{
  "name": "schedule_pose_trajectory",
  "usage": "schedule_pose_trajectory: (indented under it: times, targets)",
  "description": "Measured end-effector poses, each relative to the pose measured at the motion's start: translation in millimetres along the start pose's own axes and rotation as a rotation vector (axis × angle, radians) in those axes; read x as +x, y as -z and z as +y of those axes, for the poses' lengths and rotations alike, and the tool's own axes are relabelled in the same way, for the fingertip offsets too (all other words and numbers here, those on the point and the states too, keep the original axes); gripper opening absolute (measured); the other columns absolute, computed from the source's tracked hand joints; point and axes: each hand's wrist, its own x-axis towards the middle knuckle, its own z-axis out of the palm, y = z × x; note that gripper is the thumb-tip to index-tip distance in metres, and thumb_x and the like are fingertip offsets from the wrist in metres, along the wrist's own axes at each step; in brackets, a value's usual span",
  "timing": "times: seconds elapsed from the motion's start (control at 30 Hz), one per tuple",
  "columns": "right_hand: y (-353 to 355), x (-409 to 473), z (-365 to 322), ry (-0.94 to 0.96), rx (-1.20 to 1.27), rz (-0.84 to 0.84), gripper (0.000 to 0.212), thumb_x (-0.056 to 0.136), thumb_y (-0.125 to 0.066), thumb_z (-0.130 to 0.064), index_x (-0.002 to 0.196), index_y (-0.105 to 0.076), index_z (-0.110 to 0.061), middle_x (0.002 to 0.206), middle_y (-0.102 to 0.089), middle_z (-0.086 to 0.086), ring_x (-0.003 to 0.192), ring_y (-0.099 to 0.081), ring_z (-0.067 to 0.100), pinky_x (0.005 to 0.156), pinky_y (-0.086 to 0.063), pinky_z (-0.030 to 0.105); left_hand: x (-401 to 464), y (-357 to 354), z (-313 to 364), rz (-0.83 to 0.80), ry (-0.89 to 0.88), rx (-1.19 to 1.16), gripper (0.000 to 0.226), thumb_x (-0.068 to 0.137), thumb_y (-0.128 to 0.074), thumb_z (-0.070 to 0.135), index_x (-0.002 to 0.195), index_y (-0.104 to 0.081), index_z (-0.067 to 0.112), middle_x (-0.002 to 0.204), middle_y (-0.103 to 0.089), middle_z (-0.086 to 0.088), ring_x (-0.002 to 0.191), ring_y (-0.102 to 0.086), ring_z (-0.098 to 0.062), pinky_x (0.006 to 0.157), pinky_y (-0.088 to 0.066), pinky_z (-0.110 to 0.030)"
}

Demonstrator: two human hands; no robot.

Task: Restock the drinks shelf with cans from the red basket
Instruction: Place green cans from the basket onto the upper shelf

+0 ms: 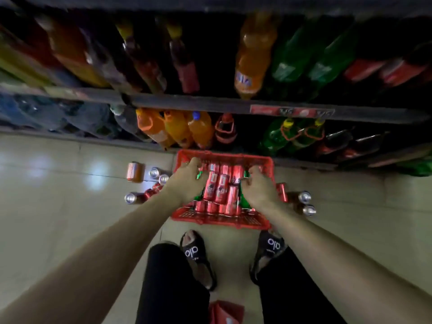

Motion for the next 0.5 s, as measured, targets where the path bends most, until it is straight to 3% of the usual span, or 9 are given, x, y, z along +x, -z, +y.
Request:
schedule_pose_trajectory:
  times: [0.1, 0.17, 0.27, 0.37, 0.5]
  targets:
    - [-77, 62, 48, -0.115, 0.034, -0.103, 0.048, 0.099, -0.054, -0.030, 0.145, -0.042, -0.018, 0.119, -0.068, 0.012, 0.093, -0.067, 0.031, 0.081, -0.055, 0.036, 57, -59, -63, -0.017, 0.093, 0.010, 0.051, 0.097, -0.050, 0.045, 0.140, -0.043, 0.017, 0.122, -0.066, -0.022, 0.105, -0.067, -0.045, 0.091, -0.056, -0.050]
    - [-122, 104, 76, -0.186, 0.054, -0.111, 0.052, 0.100, -0.054, -0.028, 0.148, -0.039, -0.015, 0.131, -0.062, 0.014, 0.093, -0.063, 0.029, 0.073, -0.047, 0.029, 94, -95, -100, -0.014, 0.141, 0.020, 0.056, 0.096, -0.057, 0.033, 0.145, -0.040, 0.012, 0.135, -0.058, -0.023, 0.116, -0.062, -0.046, 0.097, -0.052, -0.049]
    - [-182, 160, 115, -0.232, 0.022, -0.065, 0.050, 0.099, -0.053, -0.031, 0.143, -0.043, -0.010, 0.129, -0.061, 0.017, 0.097, -0.063, 0.033, 0.065, -0.042, 0.026, 150, -147, -153, -0.035, 0.204, 0.063, 0.065, 0.093, -0.067, 0.026, 0.147, -0.036, 0.007, 0.147, -0.042, -0.025, 0.130, -0.051, -0.048, 0.107, -0.045, -0.051]
    - [-231, 203, 146, -0.299, 0.038, 0.063, 0.043, 0.097, -0.052, -0.039, 0.131, -0.053, -0.014, 0.123, -0.062, 0.016, 0.106, -0.064, 0.037, 0.085, -0.055, 0.037, 202, -189, -190, -0.029, 0.290, 0.032, 0.093, 0.088, -0.075, 0.034, 0.157, -0.022, 0.004, 0.157, -0.029, -0.029, 0.145, -0.035, -0.047, 0.120, -0.032, -0.052]
    - [-268, 221, 165, -0.345, 0.028, 0.454, 0.034, 0.095, -0.056, -0.038, 0.115, -0.057, -0.011, 0.113, -0.062, 0.016, 0.105, -0.061, 0.037, 0.090, -0.052, 0.046, 247, -217, -206, -0.019, 0.350, 0.171, 0.113, 0.087, -0.075, 0.050, 0.161, -0.005, 0.000, 0.167, -0.010, -0.026, 0.156, -0.009, -0.047, 0.127, -0.017, -0.054]
